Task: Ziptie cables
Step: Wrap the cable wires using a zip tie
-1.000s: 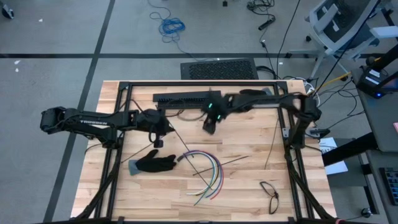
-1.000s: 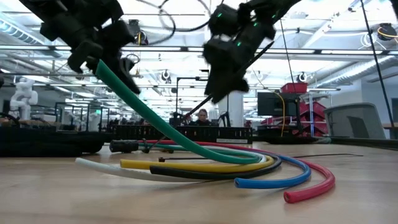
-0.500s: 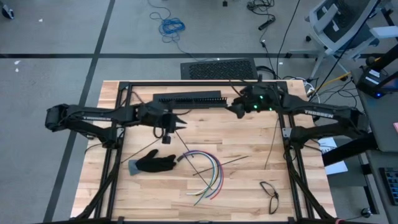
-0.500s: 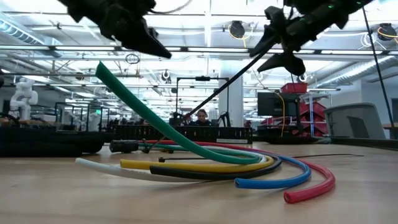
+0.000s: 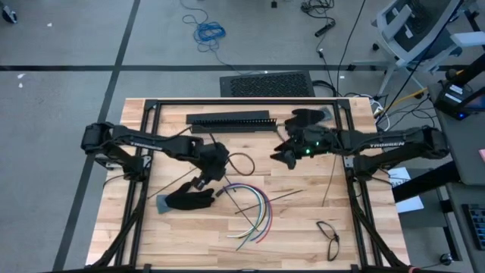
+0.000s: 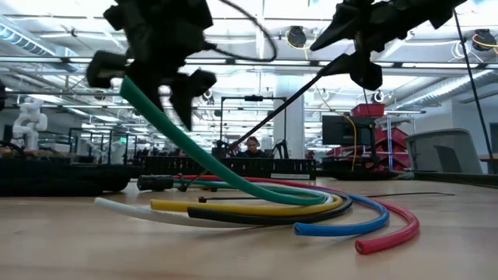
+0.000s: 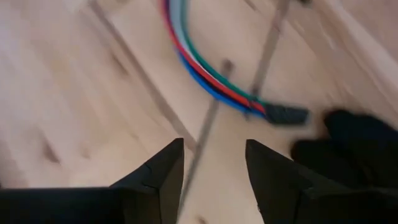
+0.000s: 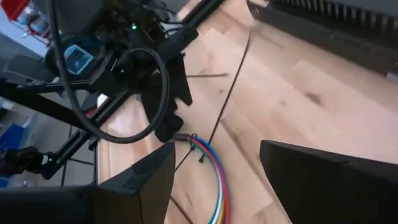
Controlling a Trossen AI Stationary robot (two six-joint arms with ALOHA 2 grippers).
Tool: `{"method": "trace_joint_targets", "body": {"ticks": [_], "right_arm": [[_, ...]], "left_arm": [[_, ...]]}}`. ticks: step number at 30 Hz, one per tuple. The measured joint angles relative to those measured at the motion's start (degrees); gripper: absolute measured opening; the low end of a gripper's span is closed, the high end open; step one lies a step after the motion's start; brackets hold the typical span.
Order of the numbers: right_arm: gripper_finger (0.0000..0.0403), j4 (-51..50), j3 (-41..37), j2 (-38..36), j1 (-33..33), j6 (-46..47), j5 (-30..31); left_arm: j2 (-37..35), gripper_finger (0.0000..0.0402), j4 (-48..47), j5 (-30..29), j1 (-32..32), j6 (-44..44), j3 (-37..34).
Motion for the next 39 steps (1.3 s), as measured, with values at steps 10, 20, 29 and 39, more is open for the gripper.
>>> {"method": "trace_joint_targets", "body": {"ticks": [10, 20, 29, 39], "right_arm": [[0.0231, 10.51, 0.04, 10.45, 15.17, 17.30, 21.37], [0.0231, 23.23, 0.04, 20.26, 19.30, 24.76, 25.71], [0.0231, 24.87, 0.04, 23.11, 23.99, 26.47, 26.48], [0.0231, 25.07, 0.04, 23.66, 30.38, 33.30, 34.52]], "left_arm": [[-1.70, 0.0137, 0.94, 4.57, 0.56, 6.43, -3.60], [-0.99, 0.0137, 13.27, 8.41, -1.95, 7.94, -9.50], [4.76, 0.0137, 19.76, 7.39, -0.28, 15.02, -9.65], [5.38, 0.0137, 22.37, 7.01, 0.66, 15.26, -9.60]]}}
